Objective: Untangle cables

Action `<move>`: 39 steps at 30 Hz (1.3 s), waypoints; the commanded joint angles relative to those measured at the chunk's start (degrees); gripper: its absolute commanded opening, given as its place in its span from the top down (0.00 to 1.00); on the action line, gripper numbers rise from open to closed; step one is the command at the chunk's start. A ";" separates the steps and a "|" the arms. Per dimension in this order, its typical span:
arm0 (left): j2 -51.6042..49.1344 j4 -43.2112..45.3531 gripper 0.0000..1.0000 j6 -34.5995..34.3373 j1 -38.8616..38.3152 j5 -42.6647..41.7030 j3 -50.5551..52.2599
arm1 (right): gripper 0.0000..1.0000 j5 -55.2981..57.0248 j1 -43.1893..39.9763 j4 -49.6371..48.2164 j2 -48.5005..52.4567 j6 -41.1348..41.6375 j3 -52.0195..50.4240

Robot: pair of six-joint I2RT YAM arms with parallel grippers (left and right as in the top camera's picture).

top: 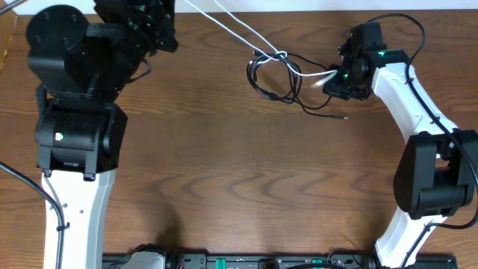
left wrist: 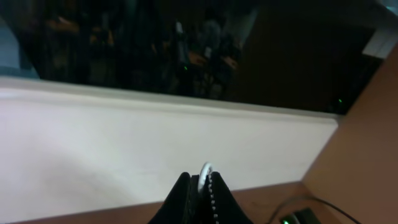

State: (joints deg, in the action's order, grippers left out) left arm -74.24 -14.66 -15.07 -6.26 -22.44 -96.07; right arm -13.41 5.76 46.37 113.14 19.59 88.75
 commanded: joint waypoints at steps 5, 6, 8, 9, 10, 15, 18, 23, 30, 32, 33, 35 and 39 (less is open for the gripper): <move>4.59 4.87 0.92 -0.50 4.24 1.11 -0.81 | 0.99 4.50 -5.27 2.34 0.87 1.16 0.04; 4.83 5.20 0.93 -0.50 4.57 1.53 -0.81 | 0.99 4.48 -5.99 2.75 0.90 1.16 0.04; 5.33 5.42 0.93 -0.50 5.07 3.34 -0.81 | 0.99 4.48 -7.06 3.32 0.90 1.11 0.04; 5.62 5.40 0.92 -0.50 5.29 4.52 -0.81 | 0.99 4.48 -7.65 3.52 0.90 1.09 0.04; 5.92 5.40 0.93 -0.48 5.40 5.46 -0.81 | 0.99 4.48 -8.28 3.61 0.90 1.07 0.04; 6.75 5.31 0.93 -0.48 5.38 8.11 -0.81 | 0.99 4.37 -10.78 3.87 0.90 0.92 0.04; 6.51 3.39 0.93 -0.50 5.38 7.96 -0.81 | 0.99 2.67 -11.32 4.04 0.90 -0.83 0.04; 4.31 -1.44 0.92 -0.57 5.27 2.97 -0.81 | 0.99 -5.22 -10.56 3.96 0.90 -7.56 0.04; -2.25 -7.50 0.93 -1.05 5.20 -4.79 -0.81 | 0.99 -13.79 -7.78 1.97 0.85 -13.51 0.07; -3.76 -7.58 0.93 -1.60 5.20 -6.29 -0.81 | 0.99 -17.22 -6.38 1.14 0.85 -14.75 0.07; -4.35 -7.32 0.92 -1.62 5.20 -7.17 -0.81 | 0.99 -18.53 -5.68 0.74 0.85 -15.10 0.07; -5.20 -6.69 0.92 -2.23 5.16 -8.02 -0.81 | 0.99 -21.22 -2.75 -0.94 0.85 -15.67 0.07; -5.38 -6.49 0.92 -2.67 5.16 -8.87 -0.81 | 0.82 -21.40 1.14 -3.69 0.85 -14.99 0.31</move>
State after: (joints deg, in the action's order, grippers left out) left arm -80.47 -21.93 -16.80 -1.19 -28.49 -95.81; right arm -30.68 3.90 43.66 113.65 5.96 88.77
